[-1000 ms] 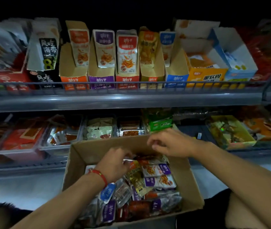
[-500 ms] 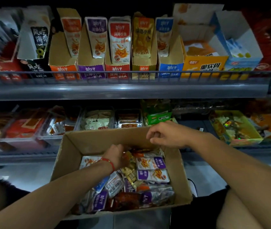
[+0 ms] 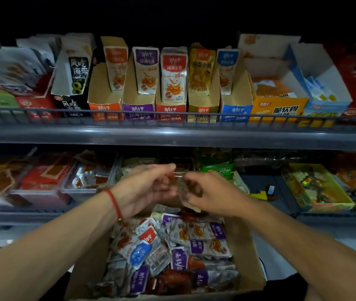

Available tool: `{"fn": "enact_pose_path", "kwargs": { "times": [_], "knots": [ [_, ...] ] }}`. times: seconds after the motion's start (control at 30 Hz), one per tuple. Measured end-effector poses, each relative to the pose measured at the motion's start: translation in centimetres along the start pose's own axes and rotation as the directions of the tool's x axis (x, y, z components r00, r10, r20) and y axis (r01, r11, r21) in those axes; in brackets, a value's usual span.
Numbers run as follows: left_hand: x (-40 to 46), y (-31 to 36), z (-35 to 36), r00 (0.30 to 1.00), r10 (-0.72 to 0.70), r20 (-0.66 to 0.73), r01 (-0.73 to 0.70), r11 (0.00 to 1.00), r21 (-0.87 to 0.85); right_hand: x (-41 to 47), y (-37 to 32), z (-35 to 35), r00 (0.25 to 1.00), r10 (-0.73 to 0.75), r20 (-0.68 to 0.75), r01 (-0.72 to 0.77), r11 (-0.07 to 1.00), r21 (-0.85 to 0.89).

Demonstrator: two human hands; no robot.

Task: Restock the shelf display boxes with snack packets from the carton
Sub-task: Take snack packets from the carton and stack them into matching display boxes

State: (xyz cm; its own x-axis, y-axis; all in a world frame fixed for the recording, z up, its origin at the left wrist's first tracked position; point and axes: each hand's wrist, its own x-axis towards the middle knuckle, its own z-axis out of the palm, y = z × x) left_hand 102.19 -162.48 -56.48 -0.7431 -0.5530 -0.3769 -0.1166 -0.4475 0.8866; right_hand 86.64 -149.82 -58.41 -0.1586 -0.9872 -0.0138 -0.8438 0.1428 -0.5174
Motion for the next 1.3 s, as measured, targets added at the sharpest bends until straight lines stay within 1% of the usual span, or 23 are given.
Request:
{"fn": "enact_pose_path", "kwargs": {
  "times": [0.03,0.07,0.13,0.2,0.27,0.33,0.4,0.43,0.5,0.53,0.57,0.6,0.63,0.67,0.7,0.73,0.77,0.83,0.87,0.93,1.1,1.2,1.3],
  "knots": [
    [0.0,0.4,-0.3,0.999,0.047,0.023,-0.048,0.998,0.049,0.2,0.1,-0.4,0.998,0.046,-0.042,-0.041,0.991,0.125],
    [0.0,0.6,-0.6,0.994,0.101,0.039,-0.106,0.982,0.155,0.2,0.2,-0.8,0.994,0.095,-0.057,-0.077,0.961,0.267],
    [-0.1,0.5,-1.1,0.976,0.211,0.044,-0.211,0.898,0.387,-0.1,-0.1,-1.7,0.988,0.152,0.003,-0.132,0.844,0.52],
    [0.1,0.1,-1.3,0.962,0.27,0.039,-0.256,0.845,0.469,-0.5,-0.4,-2.1,0.985,0.157,0.073,-0.169,0.772,0.613],
    [0.3,-0.2,-1.4,0.948,0.312,0.064,-0.303,0.82,0.485,-0.7,-0.4,-2.6,0.986,0.158,0.049,-0.153,0.761,0.631],
    [0.8,-0.2,-1.7,0.914,0.388,0.115,-0.378,0.718,0.585,-0.5,-0.4,-3.2,0.975,0.196,-0.105,-0.1,0.808,0.581],
    [0.9,0.2,-1.5,0.886,0.433,0.164,-0.424,0.617,0.663,-0.3,-0.7,-4.2,0.94,0.201,-0.276,-0.072,0.908,0.413],
    [0.9,0.5,-1.4,0.873,0.454,0.178,-0.446,0.593,0.67,-0.2,-1.1,-4.8,0.932,0.166,-0.322,-0.063,0.95,0.307],
    [1.0,1.2,-1.3,0.848,0.495,0.191,-0.479,0.56,0.676,-0.1,-2.0,-6.5,0.94,0.088,-0.331,-0.046,0.99,0.131],
    [1.1,1.6,-1.5,0.821,0.537,0.196,-0.495,0.498,0.712,-0.1,-2.6,-7.5,0.946,0.065,-0.319,-0.046,0.997,0.068],
    [1.3,2.0,-2.0,0.772,0.601,0.209,-0.51,0.387,0.768,0.0,-3.1,-9.0,0.945,0.053,-0.321,-0.051,0.999,0.015],
    [1.6,2.3,-2.7,0.703,0.673,0.23,-0.51,0.252,0.822,0.1,-3.5,-10.7,0.935,0.04,-0.353,-0.053,0.998,-0.027],
    [1.8,2.6,-3.3,0.631,0.733,0.253,-0.491,0.125,0.862,0.3,-3.7,-12.7,0.913,0.011,-0.407,-0.044,0.997,-0.071],
    [2.0,2.9,-4.0,0.57,0.776,0.27,-0.462,0.031,0.886,0.5,-4.0,-14.8,0.88,-0.031,-0.474,-0.024,0.994,-0.109],
    [2.2,3.1,-4.5,0.525,0.805,0.276,-0.433,-0.026,0.901,0.9,-4.2,-16.8,0.835,-0.065,-0.546,-0.004,0.992,-0.125],
    [2.3,3.4,-4.9,0.488,0.829,0.273,-0.409,-0.059,0.911,1.5,-4.3,-18.7,0.784,-0.091,-0.614,0.011,0.991,-0.133],
    [2.4,3.6,-5.1,0.462,0.847,0.265,-0.391,-0.074,0.918,2.2,-4.3,-20.4,0.735,-0.113,-0.668,0.012,0.988,-0.155],
    [2.3,4.1,-5.3,0.418,0.868,0.268,-0.369,-0.108,0.923,4.1,-4.0,-23.0,0.664,-0.133,-0.736,-0.022,0.98,-0.197],
    [2.2,4.3,-5.3,0.41,0.867,0.283,-0.354,-0.135,0.926,5.2,-3.7,-23.9,0.636,-0.131,-0.761,-0.039,0.979,-0.201],
    [2.0,4.8,-5.6,0.429,0.849,0.308,-0.318,-0.178,0.931,7.5,-3.1,-24.9,0.605,-0.116,-0.788,-0.088,0.974,-0.21],
    [2.0,5.5,-6.8,0.516,0.806,0.29,-0.239,-0.19,0.952,12.0,-1.3,-24.2,0.635,-0.066,-0.77,-0.164,0.962,-0.218],
    [2.0,5.8,-6.9,0.512,0.811,0.284,-0.252,-0.174,0.952,13.2,-0.5,-23.3,0.659,-0.062,-0.75,-0.199,0.947,-0.254],
    [2.0,5.8,-6.9,0.527,0.81,0.259,-0.247,-0.146,0.958,14.0,-0.1,-22.1,0.693,-0.021,-0.721,-0.24,0.936,-0.258]
  ]
}}
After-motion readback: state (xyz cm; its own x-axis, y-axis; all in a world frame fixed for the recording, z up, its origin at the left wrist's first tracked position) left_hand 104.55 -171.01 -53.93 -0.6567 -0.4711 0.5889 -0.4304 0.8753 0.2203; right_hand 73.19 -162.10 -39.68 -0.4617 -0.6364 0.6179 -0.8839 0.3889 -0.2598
